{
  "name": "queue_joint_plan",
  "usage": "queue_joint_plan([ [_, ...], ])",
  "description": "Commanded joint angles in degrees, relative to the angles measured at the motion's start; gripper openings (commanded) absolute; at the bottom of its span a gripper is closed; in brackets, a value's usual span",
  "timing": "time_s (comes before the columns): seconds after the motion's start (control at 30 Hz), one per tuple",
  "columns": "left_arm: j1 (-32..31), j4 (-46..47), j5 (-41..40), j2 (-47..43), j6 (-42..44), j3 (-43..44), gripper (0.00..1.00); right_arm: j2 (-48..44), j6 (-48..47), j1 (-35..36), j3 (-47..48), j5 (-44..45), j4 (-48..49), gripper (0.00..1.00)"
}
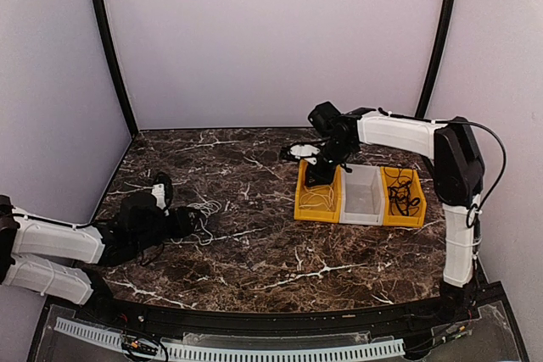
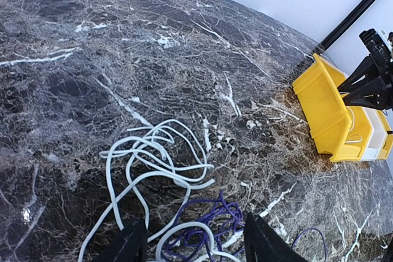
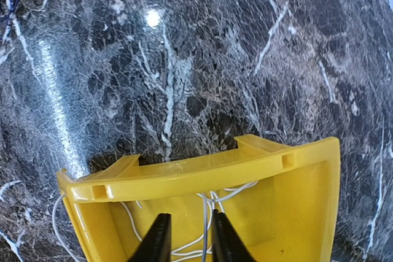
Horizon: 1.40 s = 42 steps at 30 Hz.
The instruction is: Untangle the cables
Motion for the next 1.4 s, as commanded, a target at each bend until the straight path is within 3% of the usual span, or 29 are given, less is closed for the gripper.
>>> queue_joint_plan([
  [0.0, -0.16, -4.81, -3.15, -4.49, 3.41, 2.01, 0.57, -6.72, 0.73, -0.18, 0.80, -4.69, 1.51, 0.33],
  [0.2, -0.09, -10.20, -6.11, -6.96, 5.36, 4.32, 0.60, -7.82, 0.74, 0.85, 5.92, -9.50, -1.55, 0.41],
  [0.6, 2.40, -23.46, -1.57, -1.45, -1.65, 11.76, 0.70, 4.87, 3.36, 11.24, 15.46, -15.29, 6.58, 0.36],
  [0.87, 8.38, -26.76, 8.18, 4.67, -7.65, 14.47, 0.54, 11.76, 9.18, 15.46, 19.03, -19.88, 11.73, 0.34],
  [1.17, 10.83, -28.88, 9.20, 7.86, -8.02, 16.60, 0.44, 11.76, 10.48, 18.75, 13.12, -20.65, 15.18, 0.38],
  [1.37, 11.08, -28.21, 9.67, 8.83, -7.09, 16.89, 0.28, 10.37, 12.19, 18.85, 11.29, -21.22, 17.02, 0.38],
])
